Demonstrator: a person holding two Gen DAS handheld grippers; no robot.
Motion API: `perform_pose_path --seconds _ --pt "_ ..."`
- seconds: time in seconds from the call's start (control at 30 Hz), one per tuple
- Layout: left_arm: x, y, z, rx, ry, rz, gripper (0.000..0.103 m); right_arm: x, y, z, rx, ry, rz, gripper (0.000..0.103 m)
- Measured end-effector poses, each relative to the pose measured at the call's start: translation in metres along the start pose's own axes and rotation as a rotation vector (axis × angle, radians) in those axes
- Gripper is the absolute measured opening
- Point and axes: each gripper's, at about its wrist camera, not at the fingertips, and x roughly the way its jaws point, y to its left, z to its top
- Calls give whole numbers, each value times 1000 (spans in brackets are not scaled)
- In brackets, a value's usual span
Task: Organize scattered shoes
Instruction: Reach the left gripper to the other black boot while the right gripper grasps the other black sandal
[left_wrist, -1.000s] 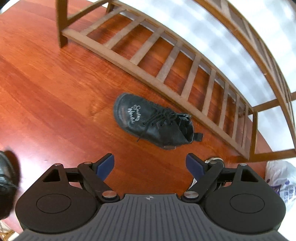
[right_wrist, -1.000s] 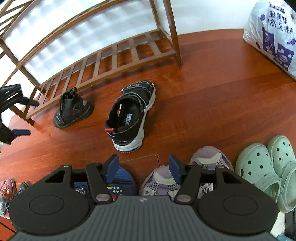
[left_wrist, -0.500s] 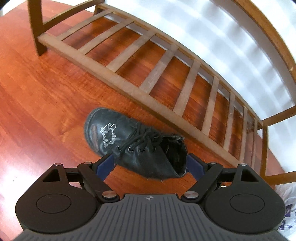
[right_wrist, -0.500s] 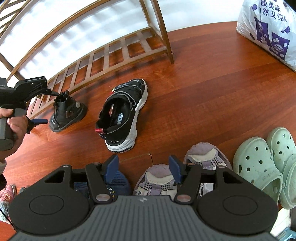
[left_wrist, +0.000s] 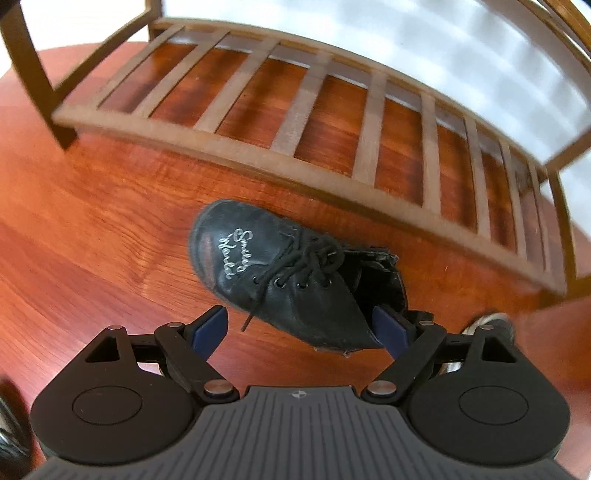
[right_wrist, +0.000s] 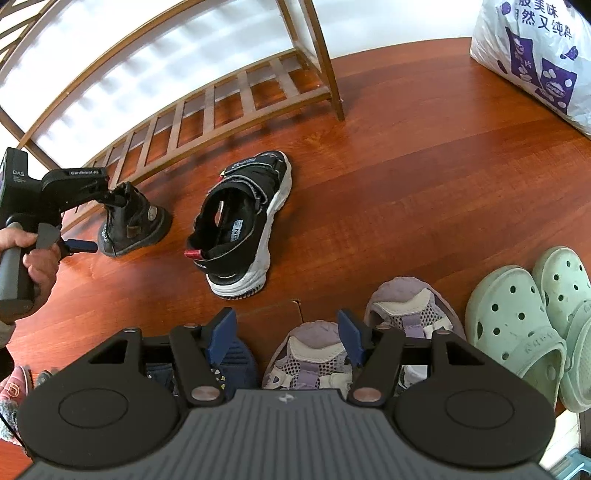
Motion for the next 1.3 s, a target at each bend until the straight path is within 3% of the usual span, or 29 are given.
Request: perform_pose_path --seconds 0.5,0.7,1.07,1.3 --pt "-14 79 -28 34 46 81 86 4 15 5 -52 10 24 69" --pt "-19 106 -36 37 62 53 82 6 21 7 -72 16 31 69" --pt "-28 115 -55 20 91 33 83 27 25 30 -54 -16 77 67" --pt "-45 122 -64 -10 64 -5 83 50 44 44 -141 -12 106 38"
